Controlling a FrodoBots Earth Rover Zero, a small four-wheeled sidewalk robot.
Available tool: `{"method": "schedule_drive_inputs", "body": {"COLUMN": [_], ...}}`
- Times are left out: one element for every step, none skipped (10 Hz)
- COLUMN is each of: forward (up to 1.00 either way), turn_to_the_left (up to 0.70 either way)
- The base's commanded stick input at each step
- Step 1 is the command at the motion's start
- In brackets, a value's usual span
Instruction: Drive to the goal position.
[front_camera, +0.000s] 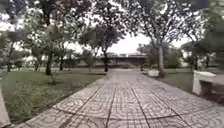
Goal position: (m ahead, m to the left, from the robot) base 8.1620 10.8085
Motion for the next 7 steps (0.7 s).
{"method": "schedule_drive_inputs", "body": {"forward": [0.70, 0.70, 0.70, 0.70, 0.70, 0.70, 0.70], "turn_to_the_left": [-0.27, -0.27, -0.06, 0.00, 0.00, 0.00, 0.00]}}
